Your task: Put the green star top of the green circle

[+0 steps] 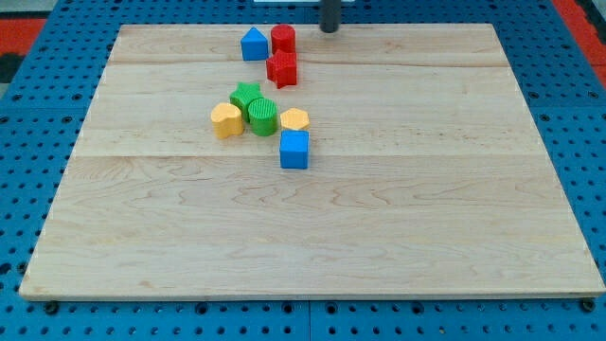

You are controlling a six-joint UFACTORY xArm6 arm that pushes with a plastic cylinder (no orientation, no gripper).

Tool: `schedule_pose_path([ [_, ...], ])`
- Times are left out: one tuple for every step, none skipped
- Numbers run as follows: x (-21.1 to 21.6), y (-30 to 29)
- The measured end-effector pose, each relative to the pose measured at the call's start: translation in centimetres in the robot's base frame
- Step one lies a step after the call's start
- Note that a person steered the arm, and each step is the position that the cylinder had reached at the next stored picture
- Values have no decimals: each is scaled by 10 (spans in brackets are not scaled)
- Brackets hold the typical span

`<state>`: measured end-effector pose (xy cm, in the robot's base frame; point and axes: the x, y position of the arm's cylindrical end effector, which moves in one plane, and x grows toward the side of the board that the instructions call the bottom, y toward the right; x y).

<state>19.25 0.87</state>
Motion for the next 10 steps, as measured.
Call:
schedule_pose_path([
  [2,-37],
  [21,-67],
  [37,-73],
  [29,-76],
  [25,-88],
  [14,-98],
  [60,-111],
  [107,-111],
  [139,-111],
  [158,-110],
])
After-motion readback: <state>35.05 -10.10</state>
